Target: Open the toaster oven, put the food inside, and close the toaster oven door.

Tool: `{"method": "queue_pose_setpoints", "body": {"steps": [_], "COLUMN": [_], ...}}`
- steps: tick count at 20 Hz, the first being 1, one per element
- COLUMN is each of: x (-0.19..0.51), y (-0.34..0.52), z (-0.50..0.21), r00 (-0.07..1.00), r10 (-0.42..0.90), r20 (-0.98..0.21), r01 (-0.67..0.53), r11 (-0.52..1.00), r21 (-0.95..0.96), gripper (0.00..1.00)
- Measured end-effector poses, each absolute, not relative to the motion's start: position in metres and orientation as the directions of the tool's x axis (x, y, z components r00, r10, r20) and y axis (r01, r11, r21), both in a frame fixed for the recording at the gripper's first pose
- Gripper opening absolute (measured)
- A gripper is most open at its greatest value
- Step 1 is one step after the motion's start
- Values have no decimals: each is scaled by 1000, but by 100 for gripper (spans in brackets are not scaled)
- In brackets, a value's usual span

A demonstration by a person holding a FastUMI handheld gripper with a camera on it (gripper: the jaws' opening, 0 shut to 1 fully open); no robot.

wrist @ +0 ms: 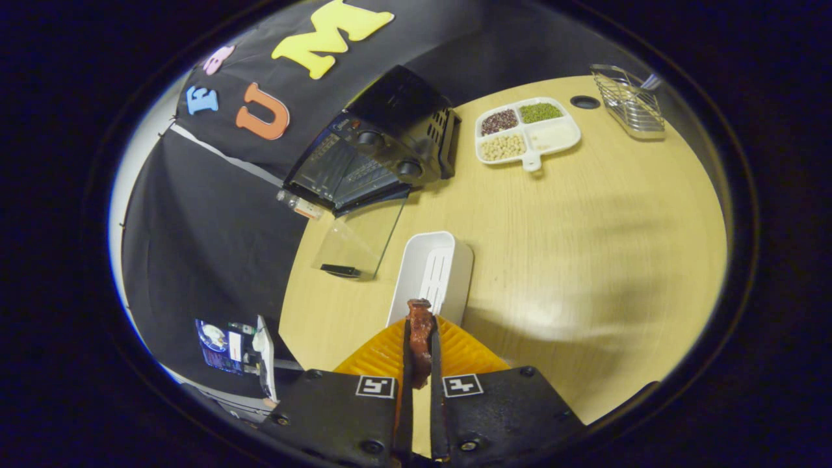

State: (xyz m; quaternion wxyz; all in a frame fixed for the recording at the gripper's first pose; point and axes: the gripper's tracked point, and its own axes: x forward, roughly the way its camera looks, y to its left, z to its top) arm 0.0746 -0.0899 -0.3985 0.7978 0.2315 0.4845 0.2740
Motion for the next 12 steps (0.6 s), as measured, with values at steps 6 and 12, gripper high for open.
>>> {"method": "queue_pose_setpoints", "body": {"steps": [6, 12], "x": [75, 90], "y": [-57, 14], "z": [-344, -315], "r00": [481, 592], "r10": [648, 638], "r20": [-590, -492], "r01": [-198, -86], "r11": [736, 657], "r21": [647, 749], "gripper": [14, 13]}}
